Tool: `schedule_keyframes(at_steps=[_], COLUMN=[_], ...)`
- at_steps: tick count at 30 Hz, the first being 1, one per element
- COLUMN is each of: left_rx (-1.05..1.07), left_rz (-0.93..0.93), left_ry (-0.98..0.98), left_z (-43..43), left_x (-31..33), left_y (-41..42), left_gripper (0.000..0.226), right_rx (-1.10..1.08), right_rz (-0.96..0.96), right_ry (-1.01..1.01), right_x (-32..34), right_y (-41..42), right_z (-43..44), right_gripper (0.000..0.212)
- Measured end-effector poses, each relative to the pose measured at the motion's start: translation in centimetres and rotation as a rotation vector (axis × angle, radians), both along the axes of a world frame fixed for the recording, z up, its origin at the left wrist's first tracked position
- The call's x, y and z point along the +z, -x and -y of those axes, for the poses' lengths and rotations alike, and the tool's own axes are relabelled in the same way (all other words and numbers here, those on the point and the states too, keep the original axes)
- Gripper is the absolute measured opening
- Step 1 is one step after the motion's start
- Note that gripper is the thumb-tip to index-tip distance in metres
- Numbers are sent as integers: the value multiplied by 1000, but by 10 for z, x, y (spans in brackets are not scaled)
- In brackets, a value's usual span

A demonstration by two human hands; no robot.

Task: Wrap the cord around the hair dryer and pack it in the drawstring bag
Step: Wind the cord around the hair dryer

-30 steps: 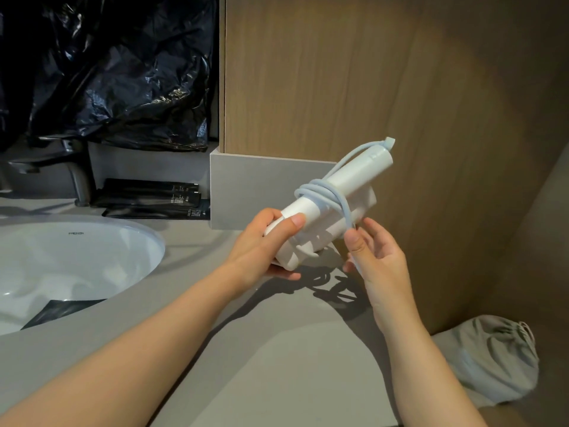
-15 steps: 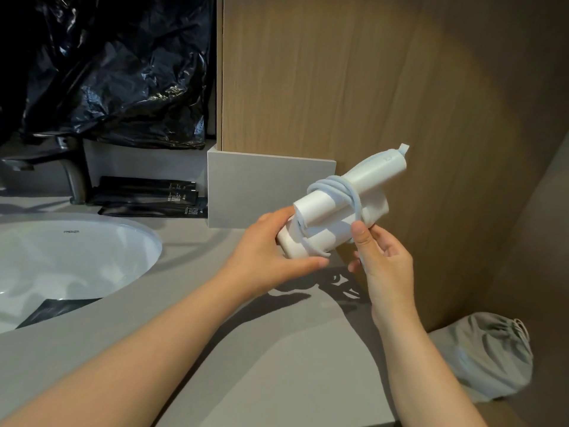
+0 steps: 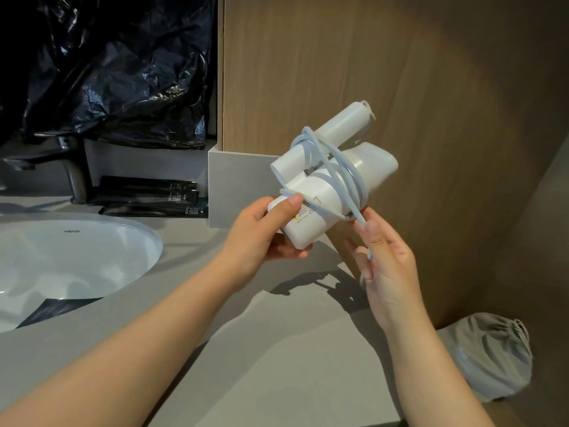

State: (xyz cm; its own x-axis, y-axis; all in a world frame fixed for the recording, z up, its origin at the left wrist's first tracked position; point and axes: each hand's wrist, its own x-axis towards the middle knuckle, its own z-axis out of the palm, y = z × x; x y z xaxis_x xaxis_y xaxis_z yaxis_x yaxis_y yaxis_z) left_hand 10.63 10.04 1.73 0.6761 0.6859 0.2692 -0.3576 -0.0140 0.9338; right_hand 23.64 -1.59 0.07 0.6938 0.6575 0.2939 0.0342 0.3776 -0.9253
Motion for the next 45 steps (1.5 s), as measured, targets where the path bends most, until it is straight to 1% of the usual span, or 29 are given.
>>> schedule_keyframes(at_steps=[3,5,7,9,11,12,14,16,18,20,21,23,25,27,29,31,33,35,38,40,42,43,45], left_rx=[-26,-21,-19,-8,110,203,362,433,469,478,466,381,259,190,135,96,127,236,373,415,409,393,329], left_rz=[10,-4,-26,-42,-80,-117,-170,-184,-204,-189,-163,-75,-4,8,-13,-44,-68,-98,-185,-215,-219,-199,-97], left_ry=[30,37,30,-16,-161,-260,-425,-528,-588,-568,-516,-327,-148,-96,-90,-89,-112,-243,-504,-566,-558,-520,-348], left_z=[-2,-2,-2,-1,1,2,4,6,7,7,7,7,7,5,3,3,7,10,10,6,2,0,-2], left_x=[-3,-3,-3,-4,-7,-8,-9,-9,-8,-7,-7,-7,-8,-9,-9,-8,-8,-8,-8,-8,-8,-8,-6], left_y=[-1,-1,-1,-2,-3,-3,-3,-2,-1,-1,-1,-4,-7,-8,-6,-6,-7,-6,-3,-2,-2,-2,-2], left_gripper=[47,48,53,61,74,78,76,68,63,60,59,61,69,74,72,72,70,66,71,68,65,65,62], right_rx=[46,75,69,35,19,21,5,-33,-55,-79,-85,-68,-47,-15,31,31,7,-1,-7,-21,-22,-18,-17], right_rz=[18,70,91,101,132,143,145,141,146,177,185,175,183,210,231,233,238,234,218,202,193,189,163], right_ry=[15,44,54,35,4,-11,-27,-35,-39,-33,-32,-29,-11,11,32,35,36,20,2,5,12,3,-37], right_x=[1,-1,-3,-5,-6,-6,-7,-6,-5,-5,-6,-5,-4,-3,-5,-6,-6,-6,-7,-8,-7,-7,-6], right_y=[1,0,-2,-4,-4,-3,-1,-1,0,2,2,4,6,6,3,1,0,0,0,-2,-2,-2,0], right_z=[-1,-2,-3,-4,-4,-4,-4,-4,-4,-2,-2,-4,-5,-6,-6,-6,-6,-6,-4,-4,-3,-4,-4], right_gripper=[25,20,23,31,38,37,34,42,47,47,47,47,38,35,43,48,50,49,49,53,56,53,45])
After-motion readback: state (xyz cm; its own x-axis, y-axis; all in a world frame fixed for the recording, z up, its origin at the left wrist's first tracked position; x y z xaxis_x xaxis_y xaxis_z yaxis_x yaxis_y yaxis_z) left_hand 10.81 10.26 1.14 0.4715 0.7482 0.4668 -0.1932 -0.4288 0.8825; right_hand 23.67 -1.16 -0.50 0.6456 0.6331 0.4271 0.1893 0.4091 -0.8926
